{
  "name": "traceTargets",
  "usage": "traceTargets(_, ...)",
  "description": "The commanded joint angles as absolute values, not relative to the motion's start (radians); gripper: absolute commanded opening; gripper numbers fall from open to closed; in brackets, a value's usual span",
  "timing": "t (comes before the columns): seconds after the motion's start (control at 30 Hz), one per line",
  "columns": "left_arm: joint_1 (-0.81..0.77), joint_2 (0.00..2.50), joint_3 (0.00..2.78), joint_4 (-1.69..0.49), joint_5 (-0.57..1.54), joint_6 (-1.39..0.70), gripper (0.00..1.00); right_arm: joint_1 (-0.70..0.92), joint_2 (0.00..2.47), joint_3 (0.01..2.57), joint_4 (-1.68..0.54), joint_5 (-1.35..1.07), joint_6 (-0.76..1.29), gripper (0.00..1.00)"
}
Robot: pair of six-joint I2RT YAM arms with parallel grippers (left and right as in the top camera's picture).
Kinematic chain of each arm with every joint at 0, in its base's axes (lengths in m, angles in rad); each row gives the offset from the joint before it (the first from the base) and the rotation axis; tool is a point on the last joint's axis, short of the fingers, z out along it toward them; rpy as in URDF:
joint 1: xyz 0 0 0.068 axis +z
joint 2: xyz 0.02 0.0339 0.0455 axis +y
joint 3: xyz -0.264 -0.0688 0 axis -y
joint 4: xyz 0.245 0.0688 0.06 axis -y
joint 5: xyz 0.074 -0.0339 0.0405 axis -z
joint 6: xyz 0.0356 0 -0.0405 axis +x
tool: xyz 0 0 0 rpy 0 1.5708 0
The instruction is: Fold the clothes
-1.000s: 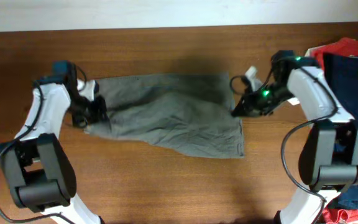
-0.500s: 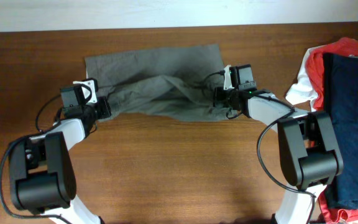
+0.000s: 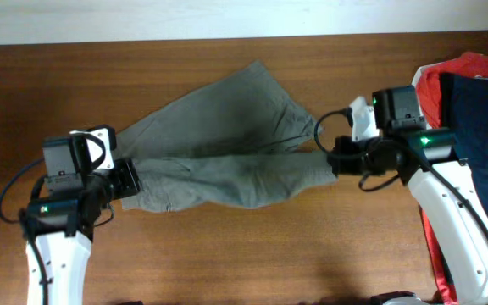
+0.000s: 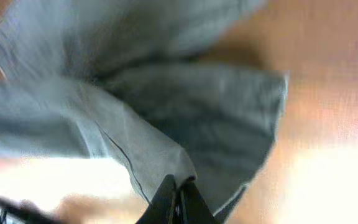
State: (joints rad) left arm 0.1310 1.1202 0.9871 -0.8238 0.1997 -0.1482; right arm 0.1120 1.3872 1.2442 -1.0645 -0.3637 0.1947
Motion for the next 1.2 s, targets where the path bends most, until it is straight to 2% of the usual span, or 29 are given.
traceTargets(0.0,0.134,1.232,0.96,-0.848,0.133,-0.164,0.01,0.111,1.383,1.183,-1.105,-0.347,0.173,0.04)
traceTargets(0.07,0.134,1.351,0.924,-0.891,0.134,-0.165,0.01,0.111,1.383,1.073,-1.104,-0.347,0.173,0.04)
traceTargets(0.13,0.134,1.494,0.877,-0.851,0.133,-0.171,0.01,0.111,1.391,0.912,-0.929,-0.348,0.201,0.04)
traceTargets(0.23,0.134,1.695,0.847,-0.628,0.133,-0.196,0.01,0.111,1.487,0.761,-0.604,-0.344,0.279,0.04)
traceTargets(0.4,0.134,1.89,0.847,-0.209,0.003,-0.249,0.01,0.111,1.808,0.754,-0.109,-0.345,0.324,0.04)
traceTargets(0.5,0.134,1.944,0.847,0.032,0.004,-0.245,0.01,0.111,1.835,0.757,0.133,-0.344,0.331,0.04)
traceTargets(0.53,0.134,1.946,0.849,0.105,0.014,-0.245,0.01,0.111,1.835,0.785,0.154,-0.35,0.331,0.04)
traceTargets(0.63,0.134,1.863,0.869,0.027,0.041,-0.237,0.01,0.111,1.789,0.867,0.051,-0.419,0.331,0.04)
traceTargets(0.77,0.133,1.508,0.869,-0.139,0.058,-0.232,0.01,0.111,1.567,0.89,-0.098,-0.419,0.331,0.04)
traceTargets(0.83,0.133,1.301,0.869,-0.413,0.116,-0.231,0.01,0.111,1.401,0.89,-0.33,-0.418,0.318,0.04)
traceTargets(0.93,0.133,1.163,0.869,-0.615,0.116,-0.231,0.02,0.111,1.251,0.89,-0.607,-0.411,0.266,0.08)
traceTargets(1.03,0.133,1.193,0.868,-0.817,0.115,-0.231,0.08,0.111,1.242,0.886,-0.841,-0.349,0.233,0.15)
traceTargets(1.1,0.133,1.236,0.868,-0.871,0.116,-0.231,0.08,0.111,1.266,0.886,-0.967,-0.269,0.233,0.16)
traceTargets(1.17,0.133,1.293,0.868,-0.971,0.116,-0.231,0.08,0.111,1.279,0.886,-0.994,-0.247,0.233,0.17)
